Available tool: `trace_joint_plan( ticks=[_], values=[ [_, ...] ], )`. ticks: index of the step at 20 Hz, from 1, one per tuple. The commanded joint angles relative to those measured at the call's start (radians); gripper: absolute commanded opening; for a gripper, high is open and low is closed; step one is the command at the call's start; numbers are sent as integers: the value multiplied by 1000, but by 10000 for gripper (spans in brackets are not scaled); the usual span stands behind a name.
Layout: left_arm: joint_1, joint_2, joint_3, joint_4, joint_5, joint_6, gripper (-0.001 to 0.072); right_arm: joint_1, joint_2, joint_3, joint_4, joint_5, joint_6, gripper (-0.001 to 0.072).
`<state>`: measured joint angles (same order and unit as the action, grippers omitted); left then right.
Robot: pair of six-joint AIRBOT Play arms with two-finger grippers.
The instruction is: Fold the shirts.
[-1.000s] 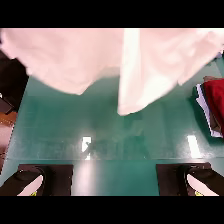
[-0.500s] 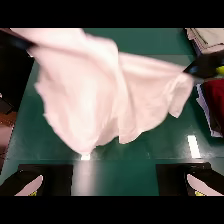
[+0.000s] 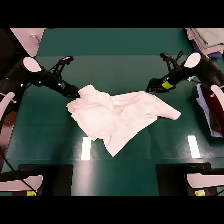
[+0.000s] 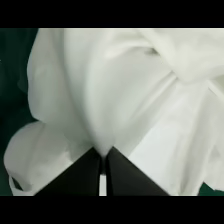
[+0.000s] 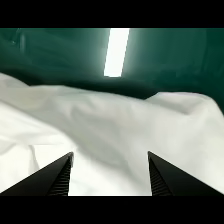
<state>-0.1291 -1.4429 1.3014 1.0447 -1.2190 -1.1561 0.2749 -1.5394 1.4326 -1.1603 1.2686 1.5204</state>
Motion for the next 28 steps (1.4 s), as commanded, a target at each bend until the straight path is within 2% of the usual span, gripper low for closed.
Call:
trace_joint_plan(
  ticks=[1,2,4,6,8,9,12,16,21,22,24,25,26,28],
  values=[
    [-1,-48,44,40,67,-3,29,-62,-48,110,17,26,-12,538],
    [-1,-48,81,80,44,-32,40,-88,-26,138,17,63,-13,538],
    [1,-44,160,201,-23,-86,571,-121,41,145,33,151,-12,537],
    [29,-39,213,224,-83,-114,488,-128,124,83,80,229,-12,537],
    [65,-33,216,162,-115,-128,488,-85,222,-50,94,226,-11,534],
    [74,-33,214,130,-136,-128,488,-45,264,-126,95,196,-11,534],
    [71,-34,180,107,-158,-128,488,151,338,-349,93,-19,-11,527],
    [71,-34,102,103,-158,-129,487,344,252,-435,92,-162,-11,527],
    [71,-34,71,108,-161,-154,487,412,110,-433,82,-249,23,508],
    [71,-34,71,108,-161,-154,487,407,95,-433,71,-253,38,480],
    [71,-34,71,107,-161,-155,487,408,88,-433,56,-285,42,296],
    [71,-34,71,107,-161,-155,488,409,94,-432,57,-311,42,169],
    [71,-34,71,108,-161,-154,488,409,105,-432,57,-334,41,11],
    [71,-34,71,108,-160,-153,489,399,149,-432,57,-342,42,12]
  ],
)
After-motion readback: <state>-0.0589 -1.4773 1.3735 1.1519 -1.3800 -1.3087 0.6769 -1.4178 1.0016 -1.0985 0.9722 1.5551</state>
